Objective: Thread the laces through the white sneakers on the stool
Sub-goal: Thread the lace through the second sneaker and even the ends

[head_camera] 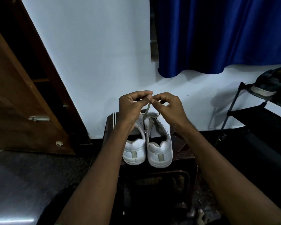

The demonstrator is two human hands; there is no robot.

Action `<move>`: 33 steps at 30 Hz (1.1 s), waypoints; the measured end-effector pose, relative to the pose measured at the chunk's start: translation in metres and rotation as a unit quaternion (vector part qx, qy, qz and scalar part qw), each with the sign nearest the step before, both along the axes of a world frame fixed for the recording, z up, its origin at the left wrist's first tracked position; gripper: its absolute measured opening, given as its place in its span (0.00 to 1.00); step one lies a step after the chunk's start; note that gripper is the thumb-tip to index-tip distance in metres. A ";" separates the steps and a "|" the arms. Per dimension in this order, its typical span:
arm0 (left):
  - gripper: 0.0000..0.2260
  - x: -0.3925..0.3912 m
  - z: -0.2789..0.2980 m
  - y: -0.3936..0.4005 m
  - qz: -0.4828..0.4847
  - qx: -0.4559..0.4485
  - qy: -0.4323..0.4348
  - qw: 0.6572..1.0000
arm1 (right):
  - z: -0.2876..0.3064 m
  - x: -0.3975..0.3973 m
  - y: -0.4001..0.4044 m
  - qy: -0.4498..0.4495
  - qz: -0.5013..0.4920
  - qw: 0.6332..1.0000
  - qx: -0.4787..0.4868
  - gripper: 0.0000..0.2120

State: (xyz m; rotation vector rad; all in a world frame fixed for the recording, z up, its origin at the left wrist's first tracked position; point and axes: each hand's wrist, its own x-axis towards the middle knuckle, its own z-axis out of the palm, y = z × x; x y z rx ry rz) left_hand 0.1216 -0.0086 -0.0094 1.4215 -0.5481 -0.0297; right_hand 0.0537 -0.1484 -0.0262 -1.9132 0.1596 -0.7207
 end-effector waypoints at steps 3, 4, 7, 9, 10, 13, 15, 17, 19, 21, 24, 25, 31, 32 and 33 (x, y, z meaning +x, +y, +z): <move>0.07 -0.002 0.003 0.001 -0.004 -0.013 0.004 1.000 | 0.001 0.001 0.001 0.034 0.077 0.991 0.101 0.10; 0.07 -0.002 0.003 0.001 -0.004 -0.016 0.000 1.000 | 0.001 0.001 0.000 0.044 0.097 0.984 0.140 0.09; 0.08 -0.002 0.004 0.000 -0.007 -0.022 -0.008 1.000 | 0.002 -0.003 0.002 0.058 0.143 0.959 0.239 0.09; 0.08 -0.001 0.005 0.000 -0.023 -0.034 0.000 0.999 | 0.005 -0.004 0.004 0.053 0.149 0.952 0.263 0.08; 0.09 -0.001 0.005 -0.002 -0.035 -0.030 -0.002 0.999 | 0.007 -0.005 0.005 0.048 0.143 0.952 0.267 0.08; 0.11 -0.005 0.006 -0.006 -0.074 0.024 -0.015 0.997 | 0.014 -0.007 0.005 0.006 0.101 0.960 0.262 0.07; 0.11 -0.009 0.004 -0.010 -0.104 0.067 -0.017 0.992 | 0.022 -0.009 0.003 -0.038 0.069 0.960 0.270 0.06; 0.10 -0.012 0.000 -0.013 -0.133 0.112 -0.045 0.984 | 0.032 -0.013 0.001 -0.084 0.064 0.944 0.311 0.07; 0.07 -0.012 0.001 -0.013 -0.122 0.126 -0.062 0.983 | 0.038 -0.016 -0.006 -0.128 0.084 0.900 0.409 0.08; 0.06 -0.008 0.005 -0.008 -0.081 0.116 -0.080 0.987 | 0.037 -0.018 -0.020 -0.154 0.122 0.831 0.520 0.10; 0.12 0.001 0.008 0.004 -0.041 0.132 -0.120 0.983 | 0.033 -0.024 -0.044 -0.047 0.086 0.893 0.440 0.11; 0.12 0.003 0.008 0.007 -0.032 0.139 -0.133 0.981 | 0.033 -0.028 -0.050 0.019 0.055 0.946 0.320 0.11; 0.12 0.006 0.005 0.006 0.004 0.150 -0.161 0.976 | 0.038 -0.040 -0.041 0.264 0.137 0.954 -0.045 0.15; 0.12 0.005 0.005 0.005 0.014 0.144 -0.150 0.978 | 0.038 -0.039 -0.040 0.254 0.151 0.955 -0.013 0.18; 0.13 0.004 0.007 0.004 0.021 0.134 -0.141 0.981 | 0.037 -0.037 -0.039 0.221 0.159 0.960 0.059 0.19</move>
